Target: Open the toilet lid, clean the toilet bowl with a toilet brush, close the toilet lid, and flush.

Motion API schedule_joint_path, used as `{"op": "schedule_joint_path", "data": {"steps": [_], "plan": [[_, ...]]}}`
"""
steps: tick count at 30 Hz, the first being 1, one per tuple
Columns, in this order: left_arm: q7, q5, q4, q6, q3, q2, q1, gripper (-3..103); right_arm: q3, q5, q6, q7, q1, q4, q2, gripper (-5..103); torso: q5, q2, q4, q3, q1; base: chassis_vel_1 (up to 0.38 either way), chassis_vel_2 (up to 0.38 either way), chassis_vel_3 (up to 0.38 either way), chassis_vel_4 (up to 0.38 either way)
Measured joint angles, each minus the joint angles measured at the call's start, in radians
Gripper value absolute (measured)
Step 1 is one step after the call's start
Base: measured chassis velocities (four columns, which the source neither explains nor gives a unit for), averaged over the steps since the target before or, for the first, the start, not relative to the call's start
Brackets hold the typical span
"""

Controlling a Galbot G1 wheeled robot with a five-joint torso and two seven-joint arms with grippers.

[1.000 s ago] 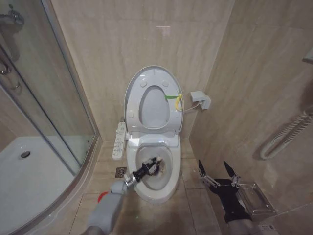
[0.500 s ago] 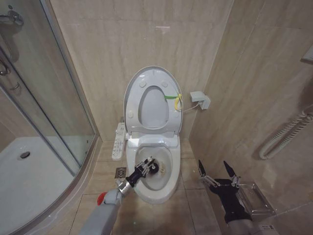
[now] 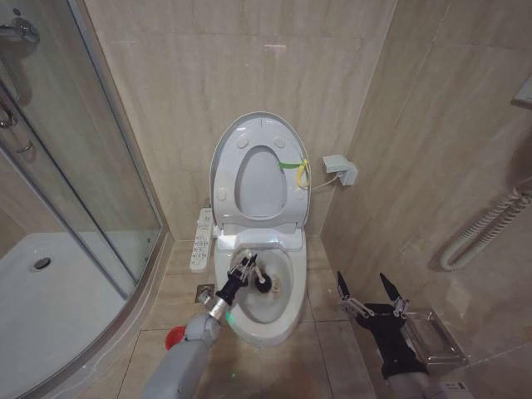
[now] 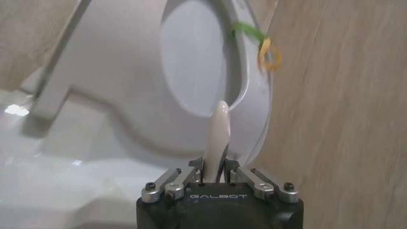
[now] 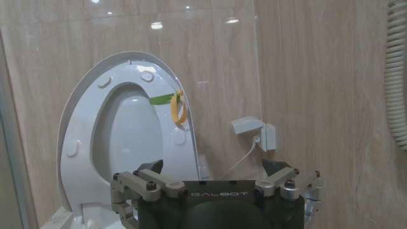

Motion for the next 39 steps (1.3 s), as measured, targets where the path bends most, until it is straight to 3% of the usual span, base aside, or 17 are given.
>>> {"op": "schedule_joint_path", "data": {"steps": [7,10,15,26,29,33,39], "plan": [[0.048,0.016,0.053,-0.034,-0.018,-0.036,-0.017,20,0.000,0.000,0.000,0.000,0.000,0.000,0.000,100,0.0002,0.000,0.0002,0.000,0.000,0.000,0.000,0.000,0.000],[0.084,0.109,0.155,-0.112,-0.046,-0.061,-0.060,19,0.000,0.000,0.000,0.000,0.000,0.000,0.000,100,0.0001,0.000,0.0003,0.000,0.000,0.000,0.000,0.000,0.000],[0.106,0.212,0.201,-0.160,-0.051,-0.069,-0.109,19,0.000,0.000,0.000,0.000,0.000,0.000,0.000,100,0.0001,0.000,0.0000,0.000,0.000,0.000,0.000,0.000,0.000],[0.147,0.081,0.184,-0.100,0.012,-0.104,-0.153,19,0.000,0.000,0.000,0.000,0.000,0.000,0.000,100,0.0002,0.000,0.0000,0.000,0.000,0.000,0.000,0.000,0.000],[0.162,0.140,0.226,-0.130,-0.005,-0.119,-0.169,19,0.000,0.000,0.000,0.000,0.000,0.000,0.000,100,0.0001,0.000,0.0000,0.000,0.000,0.000,0.000,0.000,0.000],[0.183,0.288,0.287,-0.202,-0.035,-0.120,-0.192,19,0.000,0.000,0.000,0.000,0.000,0.000,0.000,100,0.0001,0.000,0.0003,0.000,0.000,0.000,0.000,0.000,0.000],[0.181,0.331,0.305,-0.229,-0.042,-0.118,-0.209,19,0.000,0.000,0.000,0.000,0.000,0.000,0.000,100,0.0001,0.000,0.0002,0.000,0.000,0.000,0.000,0.000,0.000]]}}
